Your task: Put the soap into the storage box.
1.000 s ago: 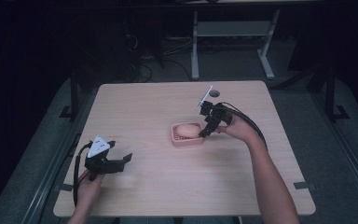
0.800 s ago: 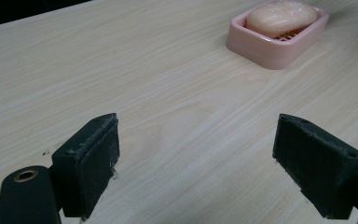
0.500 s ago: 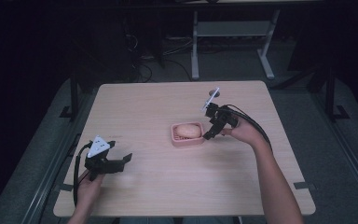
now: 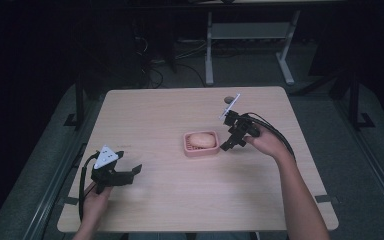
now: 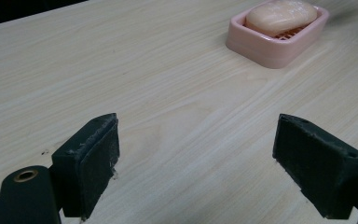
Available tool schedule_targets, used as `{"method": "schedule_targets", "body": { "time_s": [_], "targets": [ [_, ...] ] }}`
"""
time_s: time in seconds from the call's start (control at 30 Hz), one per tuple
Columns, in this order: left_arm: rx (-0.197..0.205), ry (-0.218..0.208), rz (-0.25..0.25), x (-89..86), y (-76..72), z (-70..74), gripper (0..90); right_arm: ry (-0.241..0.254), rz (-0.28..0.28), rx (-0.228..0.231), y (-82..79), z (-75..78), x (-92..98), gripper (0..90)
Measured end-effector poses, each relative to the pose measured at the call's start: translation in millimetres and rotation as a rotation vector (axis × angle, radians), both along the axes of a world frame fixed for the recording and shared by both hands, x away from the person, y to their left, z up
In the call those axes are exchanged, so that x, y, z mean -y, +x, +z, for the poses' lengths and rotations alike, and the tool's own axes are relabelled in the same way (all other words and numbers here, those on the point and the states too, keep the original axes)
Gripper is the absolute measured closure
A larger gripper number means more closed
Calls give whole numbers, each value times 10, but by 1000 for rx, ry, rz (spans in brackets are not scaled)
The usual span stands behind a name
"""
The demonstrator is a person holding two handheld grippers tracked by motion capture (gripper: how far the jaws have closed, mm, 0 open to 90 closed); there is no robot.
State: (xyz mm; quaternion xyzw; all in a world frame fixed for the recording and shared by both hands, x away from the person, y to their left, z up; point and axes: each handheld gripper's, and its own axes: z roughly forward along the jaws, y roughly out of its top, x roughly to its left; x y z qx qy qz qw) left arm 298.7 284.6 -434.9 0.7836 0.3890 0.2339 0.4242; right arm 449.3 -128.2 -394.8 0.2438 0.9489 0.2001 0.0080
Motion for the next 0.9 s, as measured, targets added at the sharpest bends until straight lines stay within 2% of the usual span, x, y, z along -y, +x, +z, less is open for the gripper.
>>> {"method": "schedule_targets", "body": {
  "time_s": [0.1,0.17,0.37,0.53,0.9],
  "targets": [
    [0,-1,0,0,1,-1,143,-10,21,32,-41,6,17,159],
    [0,-1,1,1,1,-1,143,-20,16,40,-65,-2,32,159],
    [-2,3,-1,7,-1,-3,143,-34,-11,-1,-70,-47,100,159],
    [-3,3,-1,8,2,-7,143,-8,2,31,-136,-36,153,159],
    [-3,-3,2,13,1,-10,143,7,-19,17,-204,-112,259,159]
  ]
}}
